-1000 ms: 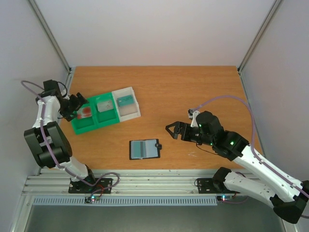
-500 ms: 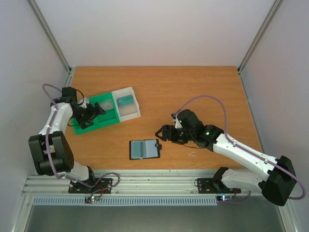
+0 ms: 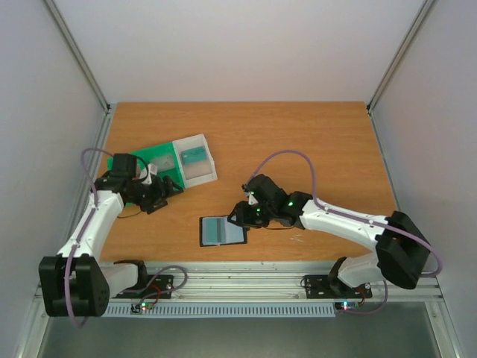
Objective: Take the credit cards out of the card holder
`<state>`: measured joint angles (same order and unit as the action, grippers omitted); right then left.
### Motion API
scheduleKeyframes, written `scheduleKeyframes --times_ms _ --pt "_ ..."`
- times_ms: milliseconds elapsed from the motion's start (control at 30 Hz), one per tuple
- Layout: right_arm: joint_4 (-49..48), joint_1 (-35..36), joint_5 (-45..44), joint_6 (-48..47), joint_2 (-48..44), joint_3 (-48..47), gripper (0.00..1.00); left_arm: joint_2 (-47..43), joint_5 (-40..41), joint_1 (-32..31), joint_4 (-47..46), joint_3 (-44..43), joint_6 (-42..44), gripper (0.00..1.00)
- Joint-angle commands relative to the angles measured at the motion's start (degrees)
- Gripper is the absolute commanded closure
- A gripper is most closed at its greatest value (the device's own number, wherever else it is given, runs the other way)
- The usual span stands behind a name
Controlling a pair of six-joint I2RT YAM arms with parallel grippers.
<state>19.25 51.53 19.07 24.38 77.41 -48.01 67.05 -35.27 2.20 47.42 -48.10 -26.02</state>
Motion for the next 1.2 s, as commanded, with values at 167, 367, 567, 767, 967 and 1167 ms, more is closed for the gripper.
scheduleKeyframes --times_ms 167,367,567,767,967,1167 --pt "-5.5 2.29 -0.44 -0.76 10.62 -3.98 0.65 -7.63 -5.56 -10.11 -11.32 9.63 -10.33 0.22" --pt "-7.74 2.44 0.71 -0.29 16.26 -4.84 0.65 -9.3 -6.12 -12.86 -15.73 13.3 -14.37 0.24" --pt "-9.48 2.44 2.12 0.14 21.14 -5.85 0.68 -8.0 -6.32 -14.36 -18.2 15.66 -15.46 0.32" --pt "-10.74 2.44 2.45 0.63 23.9 -6.2 0.71 -7.41 -6.09 -14.72 -19.02 17.13 -15.3 0.33" --pt "-10.83 2.41 1.51 0.47 25.82 -5.68 0.76 -5.73 -7.11 -14.87 -21.95 19.61 -15.64 0.37" --pt "-12.64 2.44 0.96 0.76 25.98 -2.88 0.88 -5.39 -8.39 -15.72 -25.08 21.53 -17.0 0.45"
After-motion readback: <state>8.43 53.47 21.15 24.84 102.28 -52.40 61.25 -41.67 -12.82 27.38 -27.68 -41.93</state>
